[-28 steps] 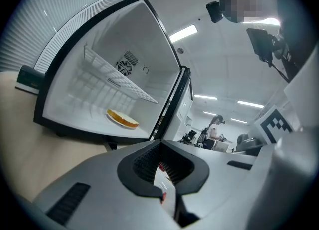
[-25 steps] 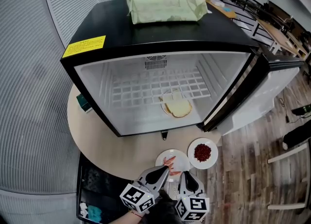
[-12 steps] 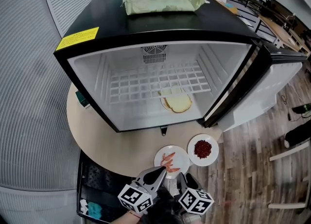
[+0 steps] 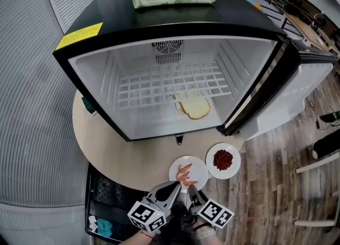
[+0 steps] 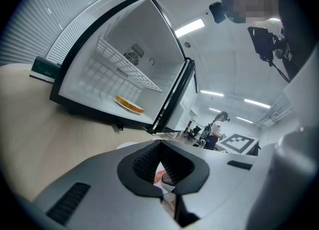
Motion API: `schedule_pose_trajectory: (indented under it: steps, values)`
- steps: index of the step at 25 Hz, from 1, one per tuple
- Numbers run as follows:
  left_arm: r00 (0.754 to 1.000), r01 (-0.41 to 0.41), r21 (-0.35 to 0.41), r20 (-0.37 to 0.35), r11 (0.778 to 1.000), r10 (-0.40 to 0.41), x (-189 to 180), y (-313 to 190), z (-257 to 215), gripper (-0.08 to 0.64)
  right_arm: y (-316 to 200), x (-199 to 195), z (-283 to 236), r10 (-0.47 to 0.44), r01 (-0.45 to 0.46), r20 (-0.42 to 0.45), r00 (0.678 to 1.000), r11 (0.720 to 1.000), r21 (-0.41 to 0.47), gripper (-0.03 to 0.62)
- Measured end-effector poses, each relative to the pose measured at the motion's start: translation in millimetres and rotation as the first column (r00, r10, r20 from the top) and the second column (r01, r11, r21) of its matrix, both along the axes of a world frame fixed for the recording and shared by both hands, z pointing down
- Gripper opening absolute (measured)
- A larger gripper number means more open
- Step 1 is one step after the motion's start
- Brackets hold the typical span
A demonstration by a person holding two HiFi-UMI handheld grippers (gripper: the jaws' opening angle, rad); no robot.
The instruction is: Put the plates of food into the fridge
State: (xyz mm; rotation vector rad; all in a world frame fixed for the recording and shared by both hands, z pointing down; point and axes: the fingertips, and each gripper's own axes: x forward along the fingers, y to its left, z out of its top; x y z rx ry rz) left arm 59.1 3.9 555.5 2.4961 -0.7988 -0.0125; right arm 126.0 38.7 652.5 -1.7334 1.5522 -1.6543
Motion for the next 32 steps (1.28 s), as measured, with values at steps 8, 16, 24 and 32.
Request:
schedule_pose_trajectory:
  steps: [8,16,24,32]
  values:
    - [1.000,0.022,-0.013,0.007,1.000,-0.021,-8.6,-4.3,5.0,0.006,-0.4,-2.5,-1.7,0.045,-0.051,0.132,0.990,0.998,0.044,0.066]
    - [1.000,0.031,-0.012,-0.002,0.999,-0.031,-12.5,-8.4,5.0,0.006,-6.6,-1.0,-14.7,0.048,-0.080,0.225,0.973,0.987,0.138,0.016]
    - [0.996,0.087,0.007,-0.004,0.996,-0.087,-31.2,-21.7,-3.7,0.006,-12.5,-15.4,-24.5,0.034,-0.064,0.262,0.964,0.992,0.105,0.015]
    - [0.977,0.209,0.075,0.024,0.975,-0.211,-82.5,-43.5,-17.5,0.006,-42.8,-43.8,-45.1,-0.029,-0.013,0.299,0.954,0.990,0.138,0.015]
